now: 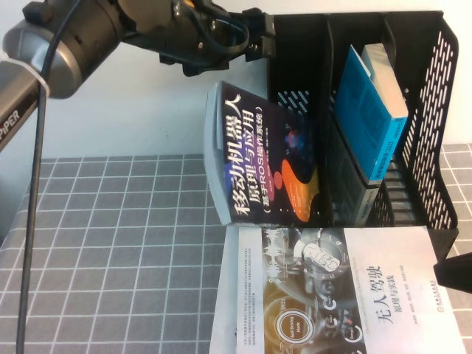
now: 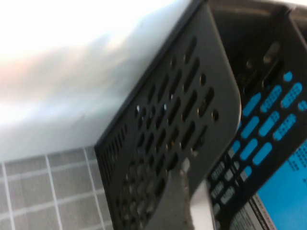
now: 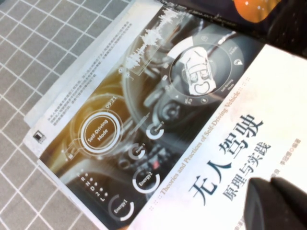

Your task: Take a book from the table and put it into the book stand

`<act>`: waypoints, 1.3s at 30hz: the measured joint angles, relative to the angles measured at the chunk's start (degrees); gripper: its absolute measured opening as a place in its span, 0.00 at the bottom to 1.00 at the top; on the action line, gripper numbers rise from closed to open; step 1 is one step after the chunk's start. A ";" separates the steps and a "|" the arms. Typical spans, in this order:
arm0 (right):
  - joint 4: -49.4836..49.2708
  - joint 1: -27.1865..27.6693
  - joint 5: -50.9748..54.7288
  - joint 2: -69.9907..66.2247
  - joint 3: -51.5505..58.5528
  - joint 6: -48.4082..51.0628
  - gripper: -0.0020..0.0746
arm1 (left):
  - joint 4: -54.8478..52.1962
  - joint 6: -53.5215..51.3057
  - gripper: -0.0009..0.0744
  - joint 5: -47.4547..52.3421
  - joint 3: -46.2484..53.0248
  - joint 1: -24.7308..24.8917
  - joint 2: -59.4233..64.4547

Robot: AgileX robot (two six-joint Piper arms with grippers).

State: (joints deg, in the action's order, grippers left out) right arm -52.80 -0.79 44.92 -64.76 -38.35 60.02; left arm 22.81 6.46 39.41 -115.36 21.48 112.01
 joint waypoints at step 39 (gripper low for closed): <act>-45.51 -37.65 -29.05 -43.07 -32.77 44.42 0.02 | -25.35 -4.07 0.01 31.18 -22.78 -0.22 -11.21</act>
State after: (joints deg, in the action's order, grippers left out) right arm -98.31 -38.44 15.87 -107.83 -71.11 104.44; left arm -2.54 2.39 70.58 -138.14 21.26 100.80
